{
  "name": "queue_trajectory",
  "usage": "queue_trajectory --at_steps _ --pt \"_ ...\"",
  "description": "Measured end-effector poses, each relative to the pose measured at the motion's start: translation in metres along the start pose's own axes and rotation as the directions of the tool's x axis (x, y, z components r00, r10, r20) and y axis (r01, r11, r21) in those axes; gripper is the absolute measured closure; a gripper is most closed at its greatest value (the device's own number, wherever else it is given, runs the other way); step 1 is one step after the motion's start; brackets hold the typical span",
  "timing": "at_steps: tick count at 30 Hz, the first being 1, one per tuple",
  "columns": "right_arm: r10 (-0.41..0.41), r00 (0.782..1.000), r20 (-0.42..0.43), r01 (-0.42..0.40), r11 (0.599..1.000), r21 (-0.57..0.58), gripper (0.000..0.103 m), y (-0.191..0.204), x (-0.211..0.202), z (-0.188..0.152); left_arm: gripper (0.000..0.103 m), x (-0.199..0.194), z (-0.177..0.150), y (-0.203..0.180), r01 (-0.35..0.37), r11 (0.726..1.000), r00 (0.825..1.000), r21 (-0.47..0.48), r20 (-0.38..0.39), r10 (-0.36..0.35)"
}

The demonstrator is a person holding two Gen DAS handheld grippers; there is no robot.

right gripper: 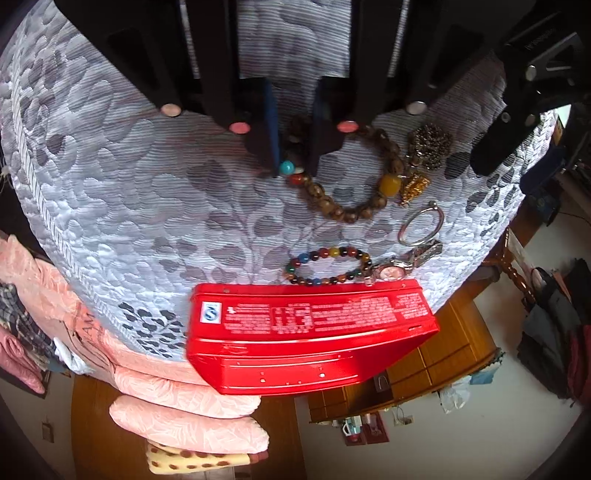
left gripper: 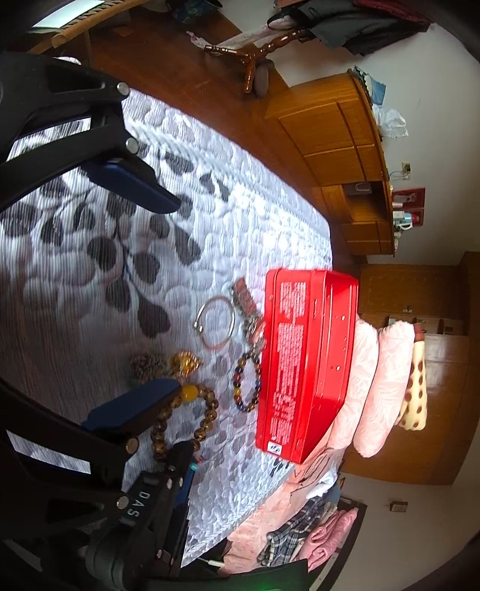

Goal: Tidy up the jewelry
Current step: 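Grasp the brown bead bracelet with teal bead using the right tool, then grasp the gold charm cluster with the left tool while the right tool holds the bracelet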

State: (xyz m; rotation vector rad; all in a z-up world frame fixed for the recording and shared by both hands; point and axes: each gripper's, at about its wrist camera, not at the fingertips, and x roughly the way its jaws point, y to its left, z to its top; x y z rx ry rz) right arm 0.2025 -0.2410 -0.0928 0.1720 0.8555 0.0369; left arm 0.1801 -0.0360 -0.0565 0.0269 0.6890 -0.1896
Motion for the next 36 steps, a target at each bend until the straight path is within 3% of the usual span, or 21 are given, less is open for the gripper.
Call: queue_trajectory --at_steps 10,15,21,23,29,36 --pt "-0.045 0.998 0.049 0.040 0.995 0.090 0.090 -0.048 -0.020 0.000 0.015 0.016 0.005 -0.035 0.052 0.999 0.996 0.000 -0.071 -0.052" --pt "-0.018 0.999 0.049 0.013 0.995 0.098 0.090 -0.055 -0.020 -0.004 0.029 0.028 0.000 -0.044 0.078 0.997 0.988 -0.026 -0.133 -0.081" --pt "0.006 0.999 0.047 -0.011 0.994 0.107 0.090 -0.056 -0.017 -0.007 0.048 0.029 -0.006 -0.040 0.039 0.998 0.990 -0.044 -0.135 -0.045" --pt "0.009 0.999 0.048 -0.014 0.994 0.106 0.090 -0.056 -0.017 -0.007 0.061 0.029 -0.006 -0.041 0.033 0.999 0.990 -0.030 -0.135 -0.037" --pt "0.011 0.999 0.046 -0.015 0.995 0.100 0.090 -0.054 -0.017 -0.008 0.084 0.027 -0.009 -0.038 0.051 0.999 0.990 -0.017 -0.129 -0.053" --pt "-0.005 0.999 0.041 0.001 0.996 0.091 0.090 -0.052 -0.015 -0.008 0.084 0.015 -0.016 -0.017 0.087 0.995 0.989 -0.055 -0.114 -0.093"
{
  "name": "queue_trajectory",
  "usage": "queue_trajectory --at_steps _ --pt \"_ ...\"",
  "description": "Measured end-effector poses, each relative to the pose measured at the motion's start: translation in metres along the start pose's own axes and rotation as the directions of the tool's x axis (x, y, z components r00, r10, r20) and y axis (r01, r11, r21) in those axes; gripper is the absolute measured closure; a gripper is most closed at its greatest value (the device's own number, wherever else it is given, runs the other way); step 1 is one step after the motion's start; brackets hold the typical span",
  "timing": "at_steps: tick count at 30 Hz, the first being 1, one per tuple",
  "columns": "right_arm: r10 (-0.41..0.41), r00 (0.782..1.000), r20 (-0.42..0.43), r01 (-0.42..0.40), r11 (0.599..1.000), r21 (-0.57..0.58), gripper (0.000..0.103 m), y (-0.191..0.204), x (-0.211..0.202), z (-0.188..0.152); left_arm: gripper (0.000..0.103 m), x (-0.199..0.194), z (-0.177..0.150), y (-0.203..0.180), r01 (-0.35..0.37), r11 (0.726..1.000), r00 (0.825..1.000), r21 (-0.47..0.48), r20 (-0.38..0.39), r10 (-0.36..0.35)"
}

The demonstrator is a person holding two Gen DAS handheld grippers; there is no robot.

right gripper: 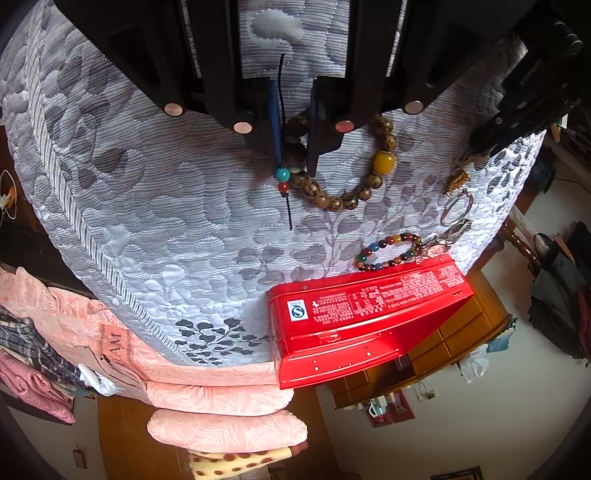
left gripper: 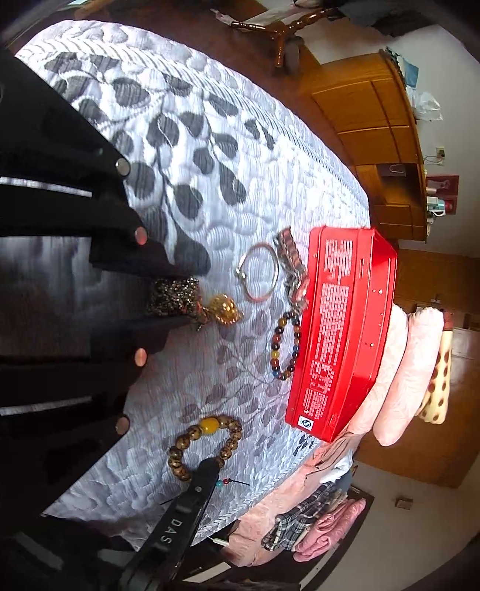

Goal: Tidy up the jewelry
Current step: 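Grasp the gold charm cluster with the left tool while the right tool holds the bracelet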

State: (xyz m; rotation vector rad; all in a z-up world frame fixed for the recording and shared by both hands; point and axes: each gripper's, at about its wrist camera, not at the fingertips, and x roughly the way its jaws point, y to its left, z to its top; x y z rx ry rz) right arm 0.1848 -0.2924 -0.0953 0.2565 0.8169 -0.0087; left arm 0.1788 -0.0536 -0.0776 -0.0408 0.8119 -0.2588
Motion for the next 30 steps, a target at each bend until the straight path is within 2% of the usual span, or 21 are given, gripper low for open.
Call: queue_trajectory --at_steps 6,9,11,13,14,16,17,19,20,21,23,25,27,30 --pt "-0.021 1.000 -0.005 0.021 1.000 -0.012 0.090 0.003 0.001 0.000 0.084 -0.006 -0.004 0.011 0.008 1.000 1.000 -0.008 0.004 -0.008" --pt "-0.031 1.000 -0.007 0.031 0.999 -0.019 0.090 0.004 0.002 0.001 0.080 -0.004 -0.003 0.011 0.016 1.000 1.000 0.000 0.002 -0.016" --pt "-0.035 0.999 -0.008 0.035 0.999 -0.022 0.090 0.005 0.002 0.001 0.060 -0.003 -0.002 0.010 0.035 0.999 0.999 0.003 -0.001 -0.035" --pt "-0.040 0.999 -0.009 0.040 0.999 -0.024 0.090 0.006 0.003 0.001 0.054 -0.001 0.000 0.007 0.035 0.999 0.999 0.012 0.001 -0.035" --pt "-0.042 0.999 -0.010 0.041 0.999 -0.024 0.090 0.006 0.003 0.001 0.053 0.000 0.000 0.005 0.027 0.999 1.000 0.020 0.002 -0.027" --pt "-0.042 0.999 -0.011 0.042 0.999 -0.024 0.090 0.005 0.004 0.002 0.056 0.003 0.000 0.002 0.008 0.999 1.000 0.033 0.000 -0.008" --pt "-0.039 0.999 -0.012 0.039 0.999 -0.021 0.089 0.005 0.005 0.003 0.065 0.004 0.000 0.002 0.002 0.999 1.000 0.034 0.002 -0.002" --pt "-0.032 0.999 -0.014 0.032 0.999 -0.016 0.089 0.004 0.006 0.004 0.074 0.004 0.000 0.002 -0.013 0.999 1.000 0.032 0.005 0.013" --pt "-0.019 1.000 -0.017 0.019 1.000 -0.019 0.085 0.004 0.007 0.004 0.080 0.004 -0.001 0.003 -0.020 0.999 1.000 0.030 0.007 0.020" --pt "-0.007 1.000 -0.018 0.007 1.000 -0.024 0.078 0.005 0.007 0.005 0.081 0.003 -0.001 0.004 -0.021 0.999 1.000 0.029 0.007 0.021" --pt "-0.010 1.000 -0.019 0.009 0.999 -0.034 0.077 0.007 0.008 0.005 0.083 0.003 -0.001 0.004 -0.018 1.000 1.000 0.024 0.011 0.018" --pt "-0.020 1.000 -0.011 0.020 0.999 -0.033 0.081 0.007 0.006 0.004 0.084 0.002 -0.001 0.004 -0.024 1.000 1.000 0.020 0.015 0.024" --pt "-0.008 1.000 -0.011 0.007 1.000 -0.029 0.091 0.006 0.005 0.003 0.085 0.001 -0.001 0.005 -0.024 1.000 1.000 0.015 0.020 0.023" --pt "0.008 1.000 0.014 -0.007 0.999 -0.032 0.091 0.007 -0.001 0.002 0.087 -0.003 0.000 0.008 -0.011 1.000 0.999 -0.001 0.033 0.011"
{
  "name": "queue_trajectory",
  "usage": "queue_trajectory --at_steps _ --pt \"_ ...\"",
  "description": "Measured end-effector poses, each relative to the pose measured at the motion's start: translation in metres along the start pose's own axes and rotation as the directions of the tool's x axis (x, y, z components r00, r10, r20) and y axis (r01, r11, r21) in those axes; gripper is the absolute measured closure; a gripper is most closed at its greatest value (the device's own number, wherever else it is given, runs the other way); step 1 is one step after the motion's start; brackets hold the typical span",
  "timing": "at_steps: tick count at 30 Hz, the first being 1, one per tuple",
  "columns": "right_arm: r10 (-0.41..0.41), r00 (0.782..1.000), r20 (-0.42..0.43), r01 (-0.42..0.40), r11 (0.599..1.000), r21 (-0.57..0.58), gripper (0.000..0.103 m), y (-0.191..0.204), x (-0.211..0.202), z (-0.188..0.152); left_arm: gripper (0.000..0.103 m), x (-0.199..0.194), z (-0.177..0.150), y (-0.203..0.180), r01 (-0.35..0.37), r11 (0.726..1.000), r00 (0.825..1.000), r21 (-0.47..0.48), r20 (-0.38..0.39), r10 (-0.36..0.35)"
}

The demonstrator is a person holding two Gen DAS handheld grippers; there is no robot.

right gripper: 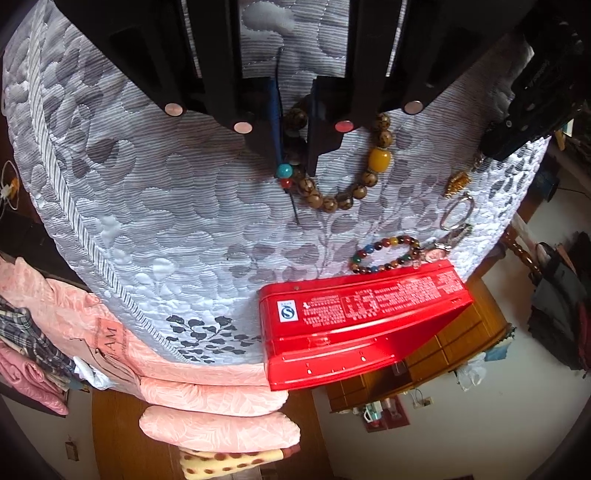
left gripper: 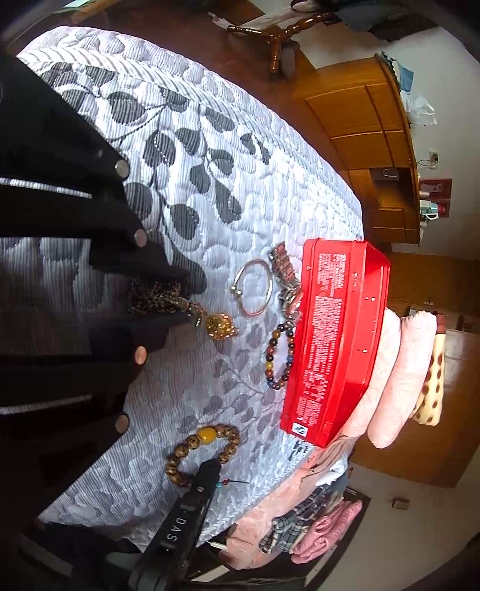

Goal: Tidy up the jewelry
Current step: 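Grasp the gold charm cluster with the left tool while the right tool holds the bracelet, then carry both items into the red tin and open both tools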

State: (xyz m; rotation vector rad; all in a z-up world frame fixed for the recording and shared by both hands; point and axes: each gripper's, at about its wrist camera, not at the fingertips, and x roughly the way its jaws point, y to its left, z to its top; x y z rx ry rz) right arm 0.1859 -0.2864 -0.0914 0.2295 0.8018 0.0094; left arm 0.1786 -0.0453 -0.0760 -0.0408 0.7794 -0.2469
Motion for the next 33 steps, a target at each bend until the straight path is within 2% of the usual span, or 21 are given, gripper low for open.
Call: queue_trajectory --at_steps 5,11,21,29,33 --pt "0.044 0.998 0.036 -0.044 0.999 -0.010 0.091 0.006 -0.014 0.006 0.088 -0.011 0.009 0.006 0.010 1.000 0.999 -0.016 0.035 -0.009" --pt "0.089 0.992 0.095 -0.086 0.996 -0.031 0.091 0.014 -0.036 0.031 0.088 -0.023 0.029 0.011 0.038 0.999 0.996 -0.033 0.087 -0.035" --pt "0.103 0.977 0.188 -0.086 0.992 -0.095 0.091 0.026 -0.059 0.083 0.089 -0.039 0.078 0.008 0.079 0.997 0.981 -0.014 0.177 -0.076" --pt "0.145 0.964 0.223 -0.115 0.983 -0.144 0.091 0.041 -0.055 0.132 0.089 -0.033 0.132 -0.003 0.125 0.992 0.967 0.017 0.221 -0.126" --pt "0.153 0.961 0.232 -0.124 0.983 -0.136 0.091 0.043 -0.039 0.158 0.089 -0.019 0.158 -0.011 0.118 0.992 0.962 0.038 0.242 -0.124"
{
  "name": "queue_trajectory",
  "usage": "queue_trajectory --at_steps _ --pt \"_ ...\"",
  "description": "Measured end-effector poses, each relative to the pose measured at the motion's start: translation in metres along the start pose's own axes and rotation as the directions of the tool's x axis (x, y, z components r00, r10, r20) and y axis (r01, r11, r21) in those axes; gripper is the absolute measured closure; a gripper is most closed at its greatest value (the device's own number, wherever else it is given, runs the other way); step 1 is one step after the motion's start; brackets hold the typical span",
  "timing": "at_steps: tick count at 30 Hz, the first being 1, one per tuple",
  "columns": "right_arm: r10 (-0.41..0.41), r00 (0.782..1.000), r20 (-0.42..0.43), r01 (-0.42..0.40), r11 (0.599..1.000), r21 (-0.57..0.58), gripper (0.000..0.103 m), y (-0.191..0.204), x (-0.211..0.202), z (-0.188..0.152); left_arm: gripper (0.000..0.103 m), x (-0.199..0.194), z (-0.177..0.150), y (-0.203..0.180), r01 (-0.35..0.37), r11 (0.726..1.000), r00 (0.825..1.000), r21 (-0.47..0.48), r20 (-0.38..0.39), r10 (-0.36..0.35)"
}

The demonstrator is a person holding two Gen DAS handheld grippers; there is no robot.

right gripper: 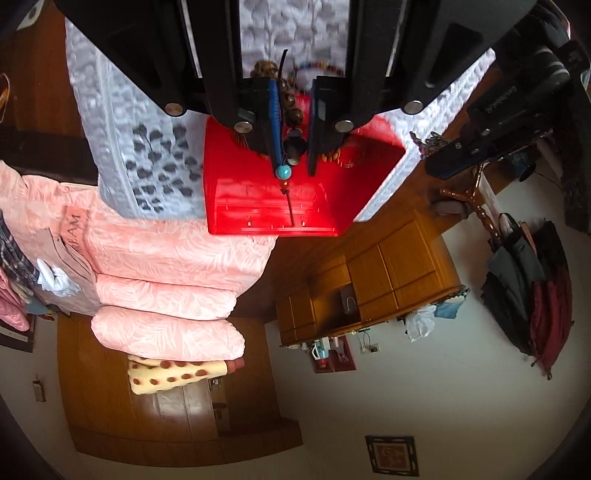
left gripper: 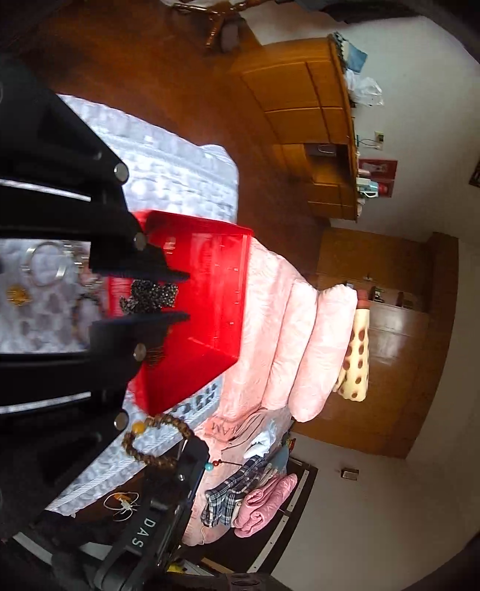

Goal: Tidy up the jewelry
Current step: 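Carry both items into the red tin and open both tools, then withdraw both tools from the tin toward the remaining jewelry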

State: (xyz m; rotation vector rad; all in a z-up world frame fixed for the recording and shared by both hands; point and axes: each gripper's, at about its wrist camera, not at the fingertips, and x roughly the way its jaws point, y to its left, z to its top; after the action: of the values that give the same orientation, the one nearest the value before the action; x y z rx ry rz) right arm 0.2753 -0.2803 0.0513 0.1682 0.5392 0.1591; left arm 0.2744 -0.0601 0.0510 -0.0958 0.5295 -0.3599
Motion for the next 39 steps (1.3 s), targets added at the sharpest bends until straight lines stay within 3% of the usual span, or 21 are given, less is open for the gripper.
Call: queue_trajectory --at_steps 5,12,13,16,18,21,26,29,39 --pt "0.017 1.000 -0.004 -0.017 0.999 0.027 0.091 -0.012 0.035 0.015 0.089 0.037 0.014 0.001 -0.010 1.000 1.000 0.011 -0.007 0.011" --pt "0.003 0.999 -0.042 -0.001 0.999 0.049 0.090 -0.024 0.081 0.016 0.087 0.095 0.015 0.010 -0.042 0.999 0.996 0.006 -0.082 0.042" --pt "-0.007 0.999 -0.038 0.009 0.999 0.047 0.088 -0.025 0.083 0.014 0.084 0.099 0.015 0.011 -0.059 0.998 0.995 0.012 -0.079 0.059" --pt "-0.056 0.998 -0.022 0.057 0.998 0.022 0.080 -0.027 0.084 0.011 0.060 0.103 0.014 0.014 -0.077 0.997 0.995 0.020 -0.069 0.078" --pt "-0.053 0.998 -0.015 0.054 0.998 0.036 0.078 -0.031 0.081 0.009 0.058 0.103 0.015 0.016 -0.087 0.996 0.994 0.018 -0.065 0.088" --pt "-0.048 0.999 0.002 0.048 0.998 0.048 0.071 -0.032 0.072 0.004 0.048 0.092 0.014 0.022 -0.087 0.996 0.995 -0.008 -0.054 0.086" --pt "-0.077 0.997 0.016 0.076 0.996 0.047 0.053 -0.031 0.051 -0.012 0.017 0.058 0.009 0.022 -0.152 0.988 0.988 0.017 0.014 0.151" --pt "-0.082 0.997 0.010 0.082 0.995 0.054 0.037 -0.028 0.036 -0.030 0.012 0.037 0.001 0.024 -0.186 0.982 0.982 0.027 0.030 0.185" --pt "-0.098 0.994 -0.049 0.100 0.994 0.052 0.013 -0.008 -0.005 -0.093 0.006 -0.024 -0.050 0.035 -0.242 0.969 0.970 0.046 0.044 0.240"
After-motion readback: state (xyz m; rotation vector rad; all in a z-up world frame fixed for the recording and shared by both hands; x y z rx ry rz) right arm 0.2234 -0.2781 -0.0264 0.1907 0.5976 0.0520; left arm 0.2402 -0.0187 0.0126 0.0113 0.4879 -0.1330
